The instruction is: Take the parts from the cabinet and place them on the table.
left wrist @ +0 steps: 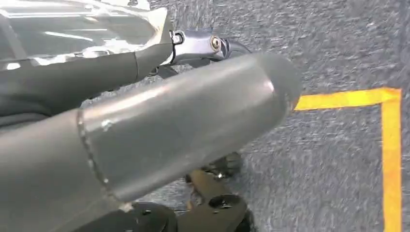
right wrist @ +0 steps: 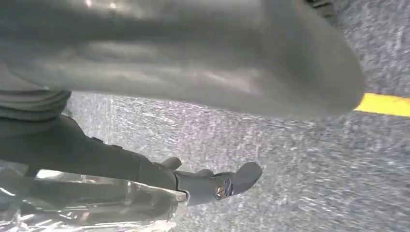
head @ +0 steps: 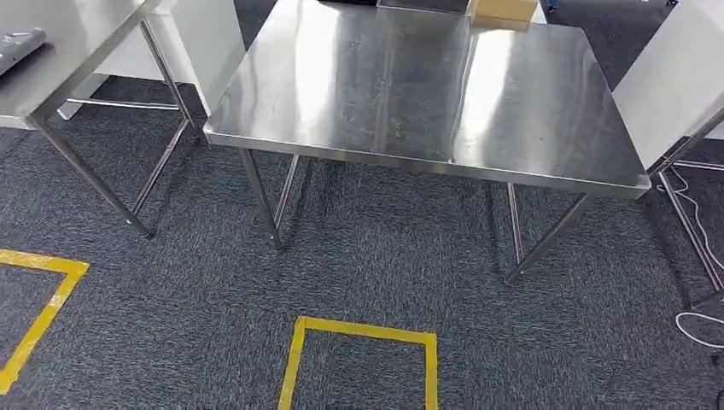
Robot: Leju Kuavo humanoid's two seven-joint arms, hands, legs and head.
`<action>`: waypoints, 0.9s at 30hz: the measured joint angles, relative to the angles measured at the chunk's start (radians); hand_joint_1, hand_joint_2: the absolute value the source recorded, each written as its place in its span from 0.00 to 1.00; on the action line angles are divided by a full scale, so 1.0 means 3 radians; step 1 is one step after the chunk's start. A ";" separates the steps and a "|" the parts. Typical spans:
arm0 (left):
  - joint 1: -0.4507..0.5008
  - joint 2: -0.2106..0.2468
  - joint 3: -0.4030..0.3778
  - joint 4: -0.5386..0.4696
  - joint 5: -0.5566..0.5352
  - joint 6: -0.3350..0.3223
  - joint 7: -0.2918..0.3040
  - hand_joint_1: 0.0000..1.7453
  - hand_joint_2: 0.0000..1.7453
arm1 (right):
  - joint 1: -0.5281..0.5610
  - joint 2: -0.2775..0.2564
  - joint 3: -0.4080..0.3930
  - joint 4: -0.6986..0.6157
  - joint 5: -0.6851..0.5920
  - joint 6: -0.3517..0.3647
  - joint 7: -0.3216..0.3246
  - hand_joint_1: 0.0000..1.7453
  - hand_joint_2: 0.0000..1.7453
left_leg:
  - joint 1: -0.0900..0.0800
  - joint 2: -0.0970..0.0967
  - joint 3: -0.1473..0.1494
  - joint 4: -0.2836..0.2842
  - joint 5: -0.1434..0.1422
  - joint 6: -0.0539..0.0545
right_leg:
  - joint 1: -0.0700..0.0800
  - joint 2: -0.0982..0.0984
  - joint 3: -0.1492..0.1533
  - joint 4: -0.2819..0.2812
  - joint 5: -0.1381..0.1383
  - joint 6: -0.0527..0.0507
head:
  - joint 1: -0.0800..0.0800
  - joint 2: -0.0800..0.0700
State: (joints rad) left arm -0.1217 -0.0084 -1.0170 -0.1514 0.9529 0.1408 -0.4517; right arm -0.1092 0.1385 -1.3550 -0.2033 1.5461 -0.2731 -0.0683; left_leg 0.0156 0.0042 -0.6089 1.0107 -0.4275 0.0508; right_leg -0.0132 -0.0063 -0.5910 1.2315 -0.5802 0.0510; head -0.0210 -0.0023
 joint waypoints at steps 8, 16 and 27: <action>0.0002 0.0005 -0.0003 0.0000 0.0000 0.0009 -0.0008 0.00 0.00 | -0.0012 -0.0003 0.0027 0.0001 -0.0017 0.0003 0.0006 0.00 0.00 | 0.0011 -0.0013 -0.0122 0.0003 0.0163 -0.0158 | -0.0044 0.0015 0.0466 -0.0915 0.0190 -0.0140 | -0.0008 0.0000; -0.0057 -0.0061 -0.0020 -0.0005 -0.0019 0.0114 0.0106 0.00 0.00 | -0.0009 -0.0011 0.0025 0.0001 -0.0098 0.0017 0.0006 0.00 0.00 | 0.0018 -0.0015 0.0022 0.0723 -0.0253 -0.0191 | 0.0026 -0.0010 0.0126 -0.0849 0.0449 -0.0201 | -0.0034 0.0000; -0.0107 -0.0086 -0.0048 -0.0008 -0.0038 0.0093 0.0111 0.00 0.00 | 0.0010 -0.0019 0.0021 0.0002 -0.0121 0.0015 -0.0020 0.00 0.00 | -0.0015 0.0000 0.0233 -0.0083 -0.0160 0.0022 | 0.0026 0.0006 -0.0292 0.0010 -0.0028 -0.0094 | -0.0004 0.0000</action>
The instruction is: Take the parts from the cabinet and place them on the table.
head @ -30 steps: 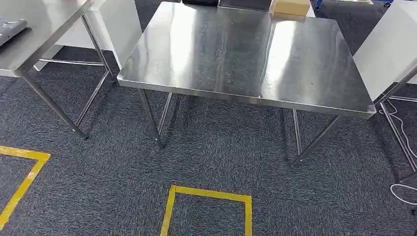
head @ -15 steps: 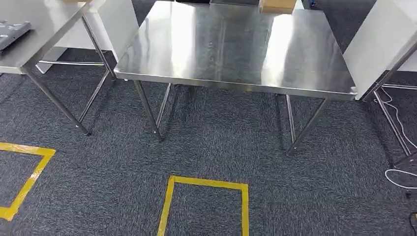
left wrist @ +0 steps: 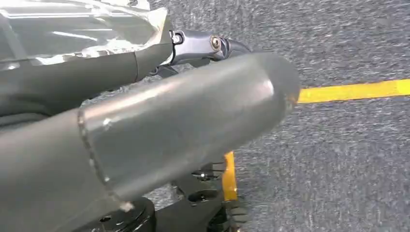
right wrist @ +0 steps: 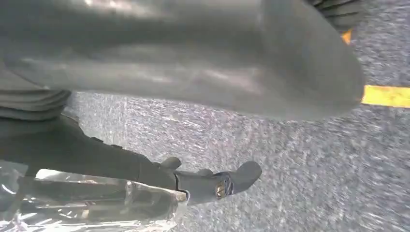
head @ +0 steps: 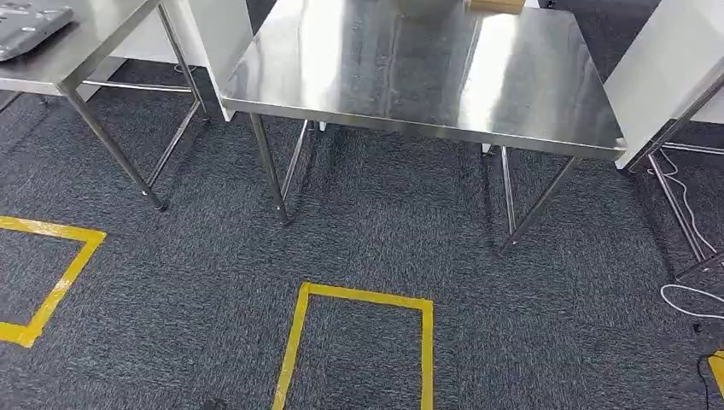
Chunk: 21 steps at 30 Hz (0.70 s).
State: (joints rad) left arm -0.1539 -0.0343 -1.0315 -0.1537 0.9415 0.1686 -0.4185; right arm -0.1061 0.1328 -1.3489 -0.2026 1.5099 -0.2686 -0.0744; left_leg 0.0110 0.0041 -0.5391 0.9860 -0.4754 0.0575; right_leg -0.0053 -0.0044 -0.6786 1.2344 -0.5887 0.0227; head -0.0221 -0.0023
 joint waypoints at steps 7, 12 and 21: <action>0.0028 0.0046 -0.0003 0.0000 0.0003 -0.0103 -0.0079 0.00 0.00 | -0.0013 -0.0001 0.0001 0.0000 -0.0001 0.0002 -0.0008 0.00 0.00 | -0.0014 0.0014 -0.0248 0.0013 0.0228 -0.0083 | 0.0002 0.0007 0.0887 -0.0956 0.0175 0.0098 | 0.0009 0.0000; 0.0025 0.0028 -0.0003 0.0000 0.0004 -0.0012 -0.0033 0.00 0.00 | -0.0007 0.0000 0.0001 0.0004 -0.0008 0.0079 -0.0004 0.00 0.00 | 0.0008 -0.0003 -0.0313 0.0066 0.0201 -0.0174 | -0.0029 -0.0004 0.0765 -0.0991 0.0253 -0.0053 | -0.0002 0.0000; 0.0017 0.0011 -0.0005 -0.0001 0.0003 0.0001 -0.0010 0.00 0.00 | -0.0003 -0.0001 0.0001 0.0005 -0.0020 0.0100 -0.0004 0.00 0.00 | 0.0042 -0.0009 0.0095 0.0373 -0.0084 -0.0210 | 0.0005 -0.0012 0.0389 -0.0815 0.0458 -0.0089 | -0.0027 0.0000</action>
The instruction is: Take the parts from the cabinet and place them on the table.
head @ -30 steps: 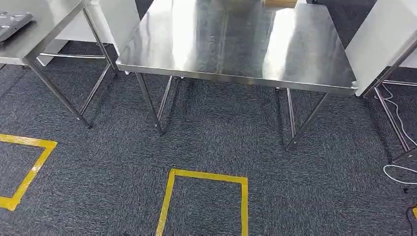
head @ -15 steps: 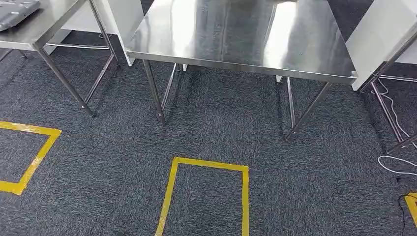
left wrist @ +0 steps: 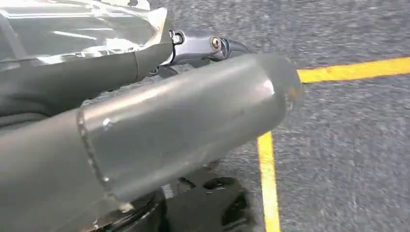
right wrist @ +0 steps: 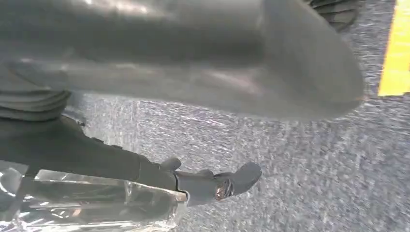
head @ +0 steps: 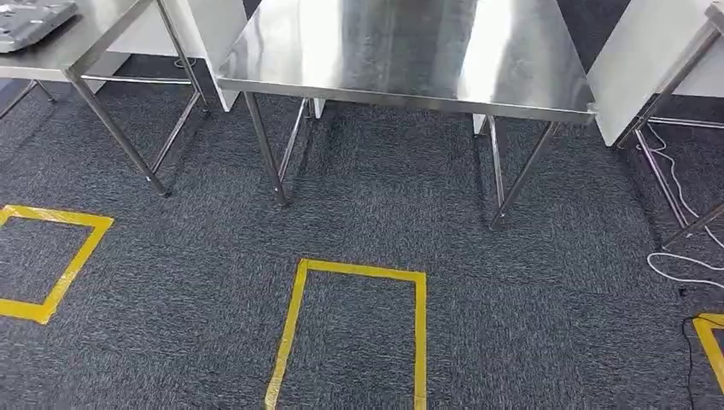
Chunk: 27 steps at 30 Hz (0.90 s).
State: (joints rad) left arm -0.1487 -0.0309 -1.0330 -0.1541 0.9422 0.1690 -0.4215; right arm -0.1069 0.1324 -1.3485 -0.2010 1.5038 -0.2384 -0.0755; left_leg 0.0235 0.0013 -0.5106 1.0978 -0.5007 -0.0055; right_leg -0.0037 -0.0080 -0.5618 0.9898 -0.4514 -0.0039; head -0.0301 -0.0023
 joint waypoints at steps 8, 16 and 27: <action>-0.0006 -0.0017 0.0001 0.0000 0.0036 0.0013 -0.0014 0.00 0.00 | 0.0007 -0.0005 0.0003 0.0000 0.0041 -0.0005 0.0000 0.00 0.00 | -0.0025 0.0006 -0.0039 -0.0330 0.0016 0.0194 | 0.0006 0.0010 -0.0281 0.0432 -0.0291 0.0077 | 0.0028 0.0000; 0.0011 -0.0046 0.0001 0.0000 0.0047 0.0017 -0.0057 0.00 0.00 | 0.0004 -0.0025 0.0016 0.0000 0.0075 0.0011 0.0000 0.00 0.00 | -0.0034 0.0021 -0.0373 -0.0322 0.0292 0.0153 | -0.0036 0.0011 0.0198 0.0388 -0.0222 0.0219 | 0.0034 0.0000; 0.0012 -0.0055 0.0001 0.0000 0.0042 -0.0028 -0.0046 0.00 0.00 | 0.0000 -0.0029 0.0022 0.0001 0.0045 0.0017 0.0004 0.00 0.00 | -0.0011 0.0012 -0.0673 0.0710 -0.0372 -0.0027 | -0.0009 -0.0016 0.0238 -0.0114 -0.0106 -0.0049 | 0.0010 0.0000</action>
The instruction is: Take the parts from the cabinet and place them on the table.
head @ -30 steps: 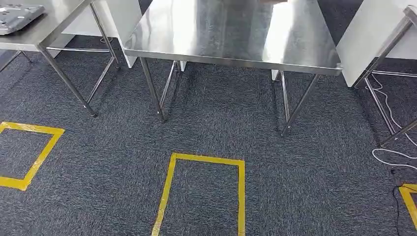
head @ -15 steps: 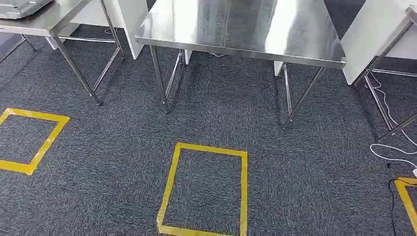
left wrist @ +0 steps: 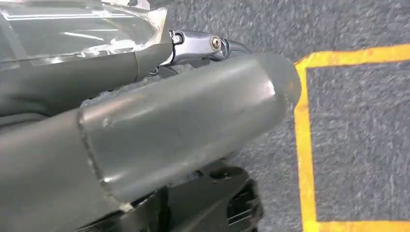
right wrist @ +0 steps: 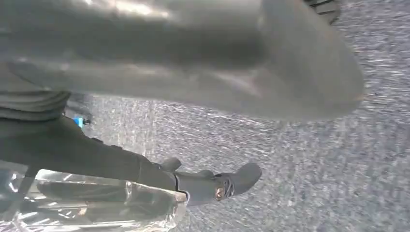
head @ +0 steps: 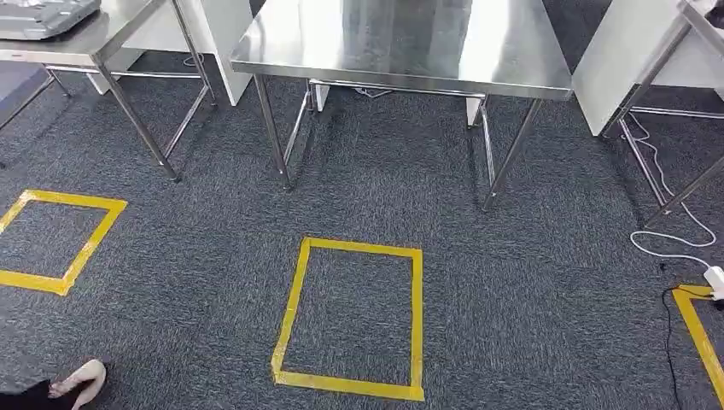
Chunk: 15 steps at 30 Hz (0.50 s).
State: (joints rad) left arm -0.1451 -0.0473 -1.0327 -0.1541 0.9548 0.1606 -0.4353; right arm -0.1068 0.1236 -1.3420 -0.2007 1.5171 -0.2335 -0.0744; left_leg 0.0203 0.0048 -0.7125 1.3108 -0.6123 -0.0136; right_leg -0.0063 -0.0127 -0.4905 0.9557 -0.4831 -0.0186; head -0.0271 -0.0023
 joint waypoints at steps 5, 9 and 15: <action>-0.0014 0.0000 0.0000 0.0000 0.0000 0.0003 0.0000 0.00 0.00 | -0.0001 0.0005 0.0000 0.0000 -0.0010 -0.0001 0.0006 0.00 0.00 | 0.0024 -0.0009 0.0695 -0.0822 0.0300 -0.0002 | -0.0009 0.0004 -0.0241 0.0174 0.0086 0.0067 | -0.0004 0.0000; -0.0025 0.0004 0.0000 0.0000 -0.0001 0.0008 0.0006 0.00 0.00 | -0.0007 0.0022 0.0000 0.0000 -0.0011 -0.0008 0.0014 0.00 0.00 | -0.0036 -0.0027 0.0705 -0.0958 0.0282 0.0098 | 0.0011 0.0000 -0.0326 0.0186 0.0185 0.0167 | 0.0008 0.0000; -0.0037 -0.0004 0.0001 0.0000 0.0023 0.0014 0.0000 0.00 0.00 | 0.0008 0.0025 0.0004 0.0001 0.0012 -0.0005 0.0013 0.00 0.00 | -0.0028 0.0013 0.0400 -0.1012 0.0546 0.0231 | -0.0011 0.0027 -0.0605 0.1048 -0.0472 0.0139 | 0.0025 0.0000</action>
State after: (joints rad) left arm -0.1563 -0.0484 -1.0323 -0.1541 0.9617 0.1648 -0.4353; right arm -0.1043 0.1312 -1.3409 -0.2003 1.5206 -0.2350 -0.0706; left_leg 0.0119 0.0087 -0.5925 1.0072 -0.4486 0.0556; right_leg -0.0096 -0.0046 -0.6718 1.2701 -0.6247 0.0230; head -0.0194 -0.0023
